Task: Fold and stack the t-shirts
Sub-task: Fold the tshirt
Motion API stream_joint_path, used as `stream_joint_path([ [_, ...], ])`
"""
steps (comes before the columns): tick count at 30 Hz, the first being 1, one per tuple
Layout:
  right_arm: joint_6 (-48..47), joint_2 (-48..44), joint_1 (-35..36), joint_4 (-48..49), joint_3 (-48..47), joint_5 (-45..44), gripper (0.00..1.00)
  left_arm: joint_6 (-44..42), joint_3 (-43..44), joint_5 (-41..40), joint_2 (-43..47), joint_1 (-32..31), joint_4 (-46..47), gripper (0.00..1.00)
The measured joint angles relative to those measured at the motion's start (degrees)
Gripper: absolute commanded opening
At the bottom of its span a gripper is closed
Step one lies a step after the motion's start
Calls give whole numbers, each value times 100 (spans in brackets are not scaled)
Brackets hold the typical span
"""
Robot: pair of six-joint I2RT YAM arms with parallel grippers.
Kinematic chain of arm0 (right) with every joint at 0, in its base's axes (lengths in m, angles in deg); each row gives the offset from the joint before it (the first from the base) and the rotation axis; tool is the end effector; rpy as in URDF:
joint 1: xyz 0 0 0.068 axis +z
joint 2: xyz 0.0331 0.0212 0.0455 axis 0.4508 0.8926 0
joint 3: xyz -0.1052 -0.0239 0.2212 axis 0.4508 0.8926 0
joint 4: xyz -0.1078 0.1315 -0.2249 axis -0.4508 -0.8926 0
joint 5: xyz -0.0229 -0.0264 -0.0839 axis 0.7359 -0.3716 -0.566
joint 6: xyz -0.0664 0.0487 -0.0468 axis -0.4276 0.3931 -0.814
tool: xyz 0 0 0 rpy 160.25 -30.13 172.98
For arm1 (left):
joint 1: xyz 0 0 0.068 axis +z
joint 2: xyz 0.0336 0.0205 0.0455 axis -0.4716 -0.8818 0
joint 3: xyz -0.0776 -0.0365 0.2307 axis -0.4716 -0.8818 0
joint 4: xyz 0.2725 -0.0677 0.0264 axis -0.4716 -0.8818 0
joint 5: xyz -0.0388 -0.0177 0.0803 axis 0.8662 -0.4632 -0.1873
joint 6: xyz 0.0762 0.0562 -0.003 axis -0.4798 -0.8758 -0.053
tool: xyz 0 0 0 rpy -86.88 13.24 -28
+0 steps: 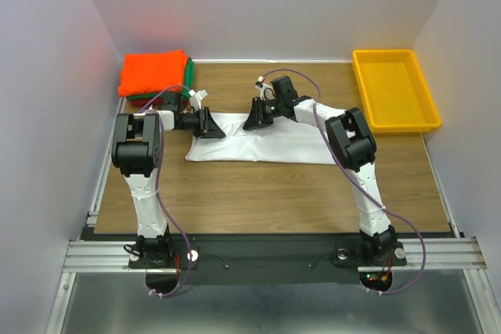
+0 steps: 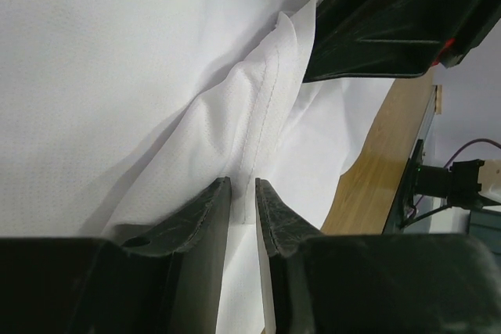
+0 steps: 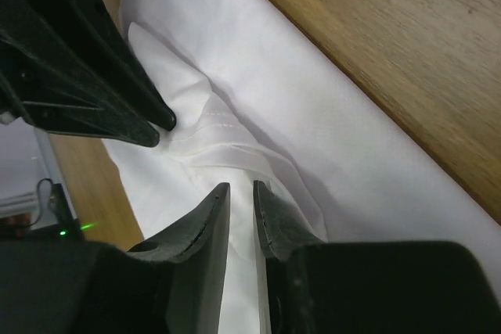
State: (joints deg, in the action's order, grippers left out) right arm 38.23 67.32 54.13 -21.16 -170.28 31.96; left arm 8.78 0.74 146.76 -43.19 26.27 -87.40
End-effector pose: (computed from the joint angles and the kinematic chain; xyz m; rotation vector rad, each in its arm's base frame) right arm 0.4609 0.3016 0.0804 -0.5223 2.3578 1.2416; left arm 0.4307 -0.0881 0.0620 0.3691 2.2294 -1.3274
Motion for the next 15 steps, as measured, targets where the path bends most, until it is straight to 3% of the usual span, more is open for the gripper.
stream_joint_path([
  [3,435,20,-181,48,13,501,25,-125,68,-144,59,-4,-177,34],
  [7,678,-9,-404,216,63,1143,37,-511,155,-737,415,-55,-570,34],
  [15,229,-1303,-774,-203,1016,1377,36,-1222,280,-2273,1731,-232,-1233,33],
])
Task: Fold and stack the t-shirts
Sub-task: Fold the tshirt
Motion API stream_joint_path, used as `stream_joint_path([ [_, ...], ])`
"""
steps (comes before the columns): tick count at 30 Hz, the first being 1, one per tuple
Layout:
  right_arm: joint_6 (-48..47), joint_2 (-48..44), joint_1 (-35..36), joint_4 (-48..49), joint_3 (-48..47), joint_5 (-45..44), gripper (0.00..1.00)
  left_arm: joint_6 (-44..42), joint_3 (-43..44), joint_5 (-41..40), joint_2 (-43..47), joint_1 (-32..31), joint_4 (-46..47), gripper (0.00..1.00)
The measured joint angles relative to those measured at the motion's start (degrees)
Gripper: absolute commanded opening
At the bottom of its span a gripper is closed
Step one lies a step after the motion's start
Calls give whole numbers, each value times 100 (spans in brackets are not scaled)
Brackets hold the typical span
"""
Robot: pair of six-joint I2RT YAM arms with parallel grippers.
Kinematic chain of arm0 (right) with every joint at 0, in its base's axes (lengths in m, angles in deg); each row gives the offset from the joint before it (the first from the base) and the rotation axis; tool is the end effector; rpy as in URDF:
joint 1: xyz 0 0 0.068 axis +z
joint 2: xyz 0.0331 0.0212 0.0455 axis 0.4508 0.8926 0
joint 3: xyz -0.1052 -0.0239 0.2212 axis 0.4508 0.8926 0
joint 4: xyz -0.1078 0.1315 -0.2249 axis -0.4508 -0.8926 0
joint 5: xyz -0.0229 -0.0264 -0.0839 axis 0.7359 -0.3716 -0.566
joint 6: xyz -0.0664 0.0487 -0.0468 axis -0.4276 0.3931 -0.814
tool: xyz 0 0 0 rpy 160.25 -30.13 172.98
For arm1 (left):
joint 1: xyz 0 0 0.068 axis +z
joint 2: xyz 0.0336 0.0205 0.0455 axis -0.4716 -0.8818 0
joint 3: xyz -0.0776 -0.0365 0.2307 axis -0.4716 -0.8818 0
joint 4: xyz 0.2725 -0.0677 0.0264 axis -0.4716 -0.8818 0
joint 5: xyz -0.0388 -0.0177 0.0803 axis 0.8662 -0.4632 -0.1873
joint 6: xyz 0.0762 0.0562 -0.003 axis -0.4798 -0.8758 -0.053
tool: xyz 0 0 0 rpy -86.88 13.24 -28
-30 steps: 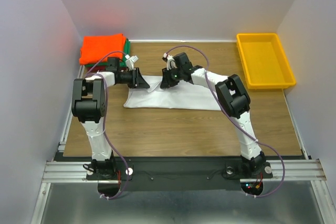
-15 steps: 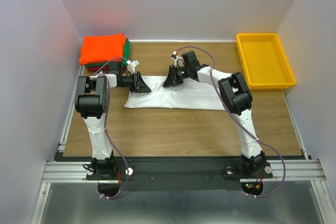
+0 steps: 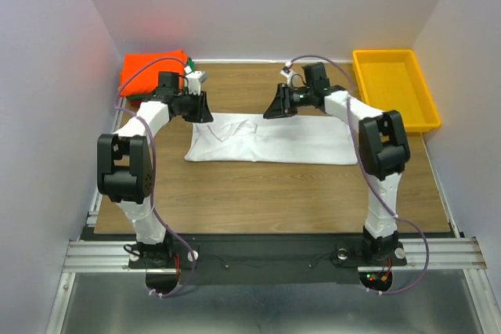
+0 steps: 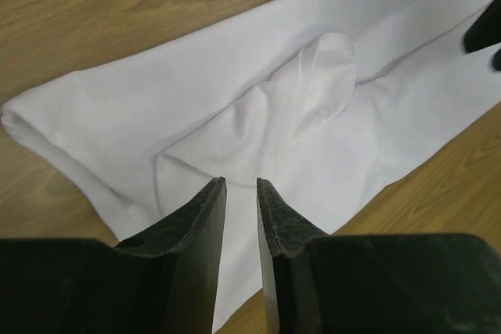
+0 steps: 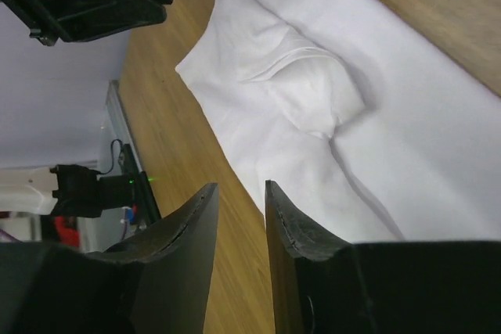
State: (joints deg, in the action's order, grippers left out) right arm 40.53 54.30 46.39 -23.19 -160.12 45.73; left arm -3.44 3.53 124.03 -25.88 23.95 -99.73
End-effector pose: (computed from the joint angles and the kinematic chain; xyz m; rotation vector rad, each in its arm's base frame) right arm 0.4492 0.2342 0.1395 -0.4558 2.3018 1.4770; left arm 0.4356 -0.0837 0.1675 0.5178 2.1785 -0.7295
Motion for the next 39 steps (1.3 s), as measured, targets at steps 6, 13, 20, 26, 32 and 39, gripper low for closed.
stream_joint_path([
  [6,-1626,-1541,-555,-986,647,-1394,33,-352,-39,-1084,302,-525,-494,34],
  [13,-3318,-2055,-579,-1670,1775,-3641,30,-570,-219,-1836,269,-953,-940,34],
  [20,-4118,-1971,-562,-1982,2516,-4594,28,-734,-92,-2492,-446,-1154,-1064,29],
  [26,-4444,-2236,-417,-2109,2859,-4531,28,-988,1386,-2667,-1523,-1161,-1386,25],
  [32,-4610,-2608,590,-2981,3230,-3263,39,-1270,4378,-2658,-3316,-1276,-1971,31],
  [39,-4350,-2662,1508,-3685,2599,-1513,41,-1213,5313,-2409,-3740,-1335,-1650,40],
])
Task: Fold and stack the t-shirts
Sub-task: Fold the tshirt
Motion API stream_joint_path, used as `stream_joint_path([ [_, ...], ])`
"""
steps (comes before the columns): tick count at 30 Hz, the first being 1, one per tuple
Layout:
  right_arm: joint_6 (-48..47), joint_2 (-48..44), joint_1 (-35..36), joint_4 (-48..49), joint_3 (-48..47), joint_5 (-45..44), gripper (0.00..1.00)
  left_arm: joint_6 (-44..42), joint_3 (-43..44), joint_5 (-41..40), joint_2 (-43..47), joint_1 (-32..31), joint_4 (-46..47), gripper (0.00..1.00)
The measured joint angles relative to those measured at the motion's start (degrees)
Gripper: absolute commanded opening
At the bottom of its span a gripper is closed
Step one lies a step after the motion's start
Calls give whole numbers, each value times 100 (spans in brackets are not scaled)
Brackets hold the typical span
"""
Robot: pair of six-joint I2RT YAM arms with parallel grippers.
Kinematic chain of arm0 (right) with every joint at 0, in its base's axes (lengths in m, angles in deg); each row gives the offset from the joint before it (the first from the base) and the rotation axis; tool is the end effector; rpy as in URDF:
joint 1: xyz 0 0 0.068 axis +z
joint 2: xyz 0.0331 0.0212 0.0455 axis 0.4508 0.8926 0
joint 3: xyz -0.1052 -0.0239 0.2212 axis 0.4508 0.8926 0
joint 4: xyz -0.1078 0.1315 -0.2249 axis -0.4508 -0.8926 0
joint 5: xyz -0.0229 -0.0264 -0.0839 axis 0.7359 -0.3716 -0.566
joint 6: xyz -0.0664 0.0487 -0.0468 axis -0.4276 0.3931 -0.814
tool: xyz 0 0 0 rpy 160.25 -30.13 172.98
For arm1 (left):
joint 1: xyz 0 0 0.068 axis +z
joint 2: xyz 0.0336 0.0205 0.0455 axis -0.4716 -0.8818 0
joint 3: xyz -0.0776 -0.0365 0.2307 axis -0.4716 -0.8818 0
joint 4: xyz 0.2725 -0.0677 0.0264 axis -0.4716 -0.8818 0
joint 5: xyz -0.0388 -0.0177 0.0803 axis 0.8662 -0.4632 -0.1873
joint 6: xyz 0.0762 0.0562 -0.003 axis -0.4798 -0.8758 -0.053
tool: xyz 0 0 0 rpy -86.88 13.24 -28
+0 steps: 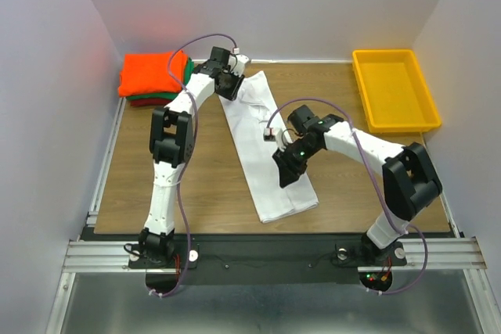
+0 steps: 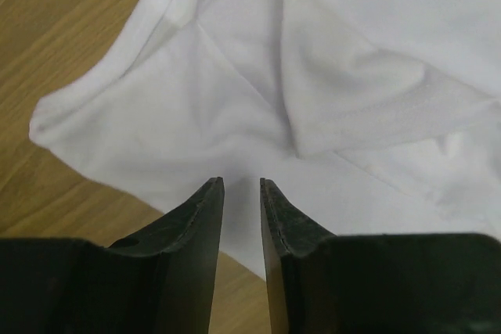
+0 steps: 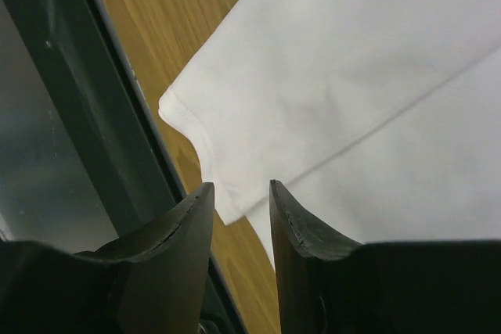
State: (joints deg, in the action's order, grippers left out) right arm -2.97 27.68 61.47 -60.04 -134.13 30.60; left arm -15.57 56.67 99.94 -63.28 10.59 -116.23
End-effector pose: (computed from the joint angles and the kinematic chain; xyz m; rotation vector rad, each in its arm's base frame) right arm 0.2467 0.2371 0.1257 -1.4045 2.4720 1.0549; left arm 0.5570 -0.1964 0.1492 0.8165 2.1741 -0.2608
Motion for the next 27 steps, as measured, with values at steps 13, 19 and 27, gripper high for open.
stream_joint_path([
  [13,166,-13,-391,739,505,-866,33,673,-2245,1161,2068,-15,616,34],
  [19,444,203,-398,1145,866,-601,33,802,-2461,1471,1526,-81,468,31],
  [27,1202,822,-393,1821,807,522,39,778,-1849,1523,754,-146,302,30],
])
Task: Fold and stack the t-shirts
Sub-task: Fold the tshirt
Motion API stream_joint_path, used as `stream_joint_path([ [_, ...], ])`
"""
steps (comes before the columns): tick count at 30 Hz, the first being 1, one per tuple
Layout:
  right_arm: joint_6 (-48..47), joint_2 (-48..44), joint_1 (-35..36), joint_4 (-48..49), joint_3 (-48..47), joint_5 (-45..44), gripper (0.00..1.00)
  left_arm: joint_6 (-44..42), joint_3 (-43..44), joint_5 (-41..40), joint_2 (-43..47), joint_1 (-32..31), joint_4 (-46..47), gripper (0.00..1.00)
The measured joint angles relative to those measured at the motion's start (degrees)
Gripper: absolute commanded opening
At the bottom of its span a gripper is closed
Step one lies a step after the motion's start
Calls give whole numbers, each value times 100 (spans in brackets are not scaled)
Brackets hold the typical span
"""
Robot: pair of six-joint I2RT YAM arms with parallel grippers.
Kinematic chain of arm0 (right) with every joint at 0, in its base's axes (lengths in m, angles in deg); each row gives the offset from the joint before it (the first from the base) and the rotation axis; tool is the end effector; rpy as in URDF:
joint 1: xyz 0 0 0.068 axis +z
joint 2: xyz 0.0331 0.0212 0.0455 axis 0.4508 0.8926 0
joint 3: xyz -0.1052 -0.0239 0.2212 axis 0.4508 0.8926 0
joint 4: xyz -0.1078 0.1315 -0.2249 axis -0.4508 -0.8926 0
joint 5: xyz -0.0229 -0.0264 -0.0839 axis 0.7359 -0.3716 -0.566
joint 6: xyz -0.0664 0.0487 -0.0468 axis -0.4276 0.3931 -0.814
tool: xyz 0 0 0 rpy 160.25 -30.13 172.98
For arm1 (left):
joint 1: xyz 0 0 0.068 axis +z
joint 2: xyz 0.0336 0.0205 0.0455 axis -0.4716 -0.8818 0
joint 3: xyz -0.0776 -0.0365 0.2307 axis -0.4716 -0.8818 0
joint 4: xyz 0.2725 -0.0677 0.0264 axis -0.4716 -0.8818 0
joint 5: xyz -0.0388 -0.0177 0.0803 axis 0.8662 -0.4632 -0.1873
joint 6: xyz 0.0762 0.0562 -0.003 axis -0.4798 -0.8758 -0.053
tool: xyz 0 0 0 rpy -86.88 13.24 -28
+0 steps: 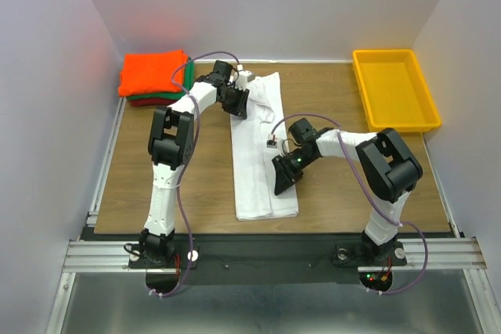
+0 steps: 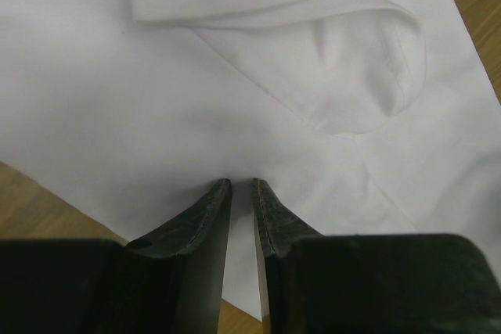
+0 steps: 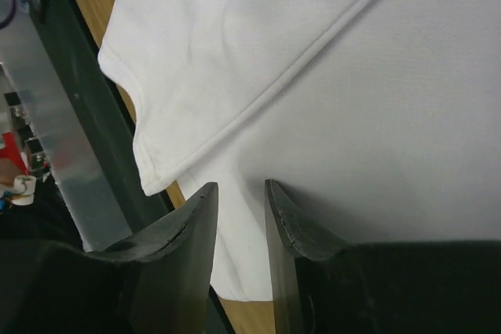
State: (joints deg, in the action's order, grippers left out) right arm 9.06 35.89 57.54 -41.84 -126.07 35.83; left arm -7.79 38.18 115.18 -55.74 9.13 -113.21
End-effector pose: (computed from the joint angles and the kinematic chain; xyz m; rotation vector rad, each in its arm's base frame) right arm 0.2613 0.2257 0.0559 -1.0730 2.6109 1.2102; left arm 0.4993 -0.2149 0.1116 0.8199 2.2973 -0.6749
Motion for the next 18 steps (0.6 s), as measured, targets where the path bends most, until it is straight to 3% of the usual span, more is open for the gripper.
stream_joint_path([
  [3,133,166,4,48,-212,415,43,-76,562,-57,-321,0,-127,32],
  [10,96,153,-55,26,-1115,1213,41,-343,1309,-133,-638,26,-166,44],
  [13,142,155,-186,37,-1694,1016,40,-354,1154,-136,-448,44,-98,44],
  [18,457,280,-800,380,-2726,-42,38,-256,295,-129,431,81,131,40],
])
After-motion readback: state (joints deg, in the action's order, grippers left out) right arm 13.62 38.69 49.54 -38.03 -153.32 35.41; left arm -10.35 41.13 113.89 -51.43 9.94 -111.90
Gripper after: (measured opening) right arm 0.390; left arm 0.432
